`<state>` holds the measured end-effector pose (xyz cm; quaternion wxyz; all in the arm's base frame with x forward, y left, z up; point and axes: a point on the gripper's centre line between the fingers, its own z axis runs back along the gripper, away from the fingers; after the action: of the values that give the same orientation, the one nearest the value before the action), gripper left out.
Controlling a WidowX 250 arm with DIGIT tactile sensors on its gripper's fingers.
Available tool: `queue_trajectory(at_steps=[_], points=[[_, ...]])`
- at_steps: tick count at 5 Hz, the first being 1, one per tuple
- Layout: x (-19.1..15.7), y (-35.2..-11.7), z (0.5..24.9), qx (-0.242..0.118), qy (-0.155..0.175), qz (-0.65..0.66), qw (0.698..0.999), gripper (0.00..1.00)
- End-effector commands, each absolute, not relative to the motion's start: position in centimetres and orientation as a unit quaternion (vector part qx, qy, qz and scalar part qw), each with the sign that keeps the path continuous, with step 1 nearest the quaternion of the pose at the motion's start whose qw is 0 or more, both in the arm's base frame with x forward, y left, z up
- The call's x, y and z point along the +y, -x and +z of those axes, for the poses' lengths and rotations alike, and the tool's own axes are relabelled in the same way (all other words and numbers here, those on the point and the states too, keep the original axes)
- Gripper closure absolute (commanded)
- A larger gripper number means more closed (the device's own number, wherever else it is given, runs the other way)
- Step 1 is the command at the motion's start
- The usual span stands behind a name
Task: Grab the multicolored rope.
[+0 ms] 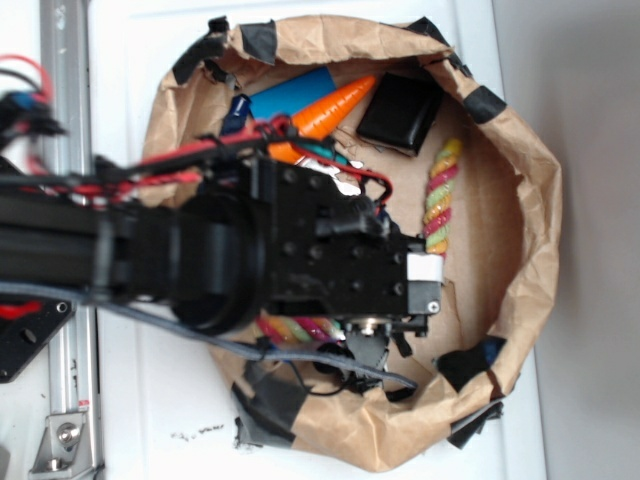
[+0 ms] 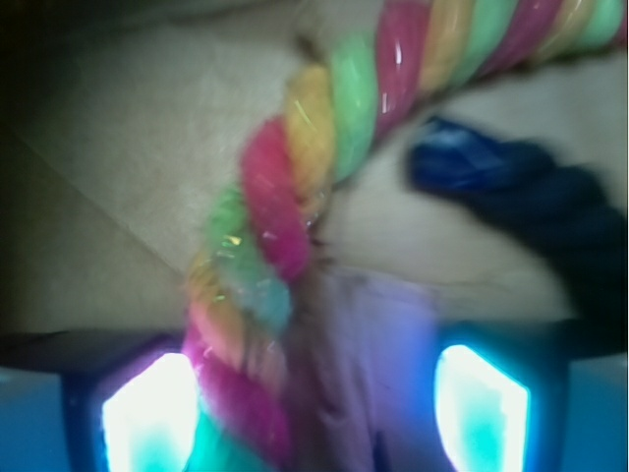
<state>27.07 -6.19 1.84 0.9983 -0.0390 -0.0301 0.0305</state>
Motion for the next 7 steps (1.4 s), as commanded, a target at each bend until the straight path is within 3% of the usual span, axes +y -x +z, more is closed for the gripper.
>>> queue_trajectory(at_steps=[1,3,5,6,7], points=[[-7.9,-27.2,1.1,-0.031,0.050,0.008,0.998,1.00],[-7.2,-27.8,2.4,-0.048,0.054,0.012,0.997,1.00],[-5.4,-28.2,8.5,-0.119,0.049,0.017,0.992,1.00],[-5.3,-28.2,11.4,-0.136,0.034,0.010,0.990,1.00],[-5.0,-27.9,12.6,-0.134,0.032,0.008,0.990,1.00]])
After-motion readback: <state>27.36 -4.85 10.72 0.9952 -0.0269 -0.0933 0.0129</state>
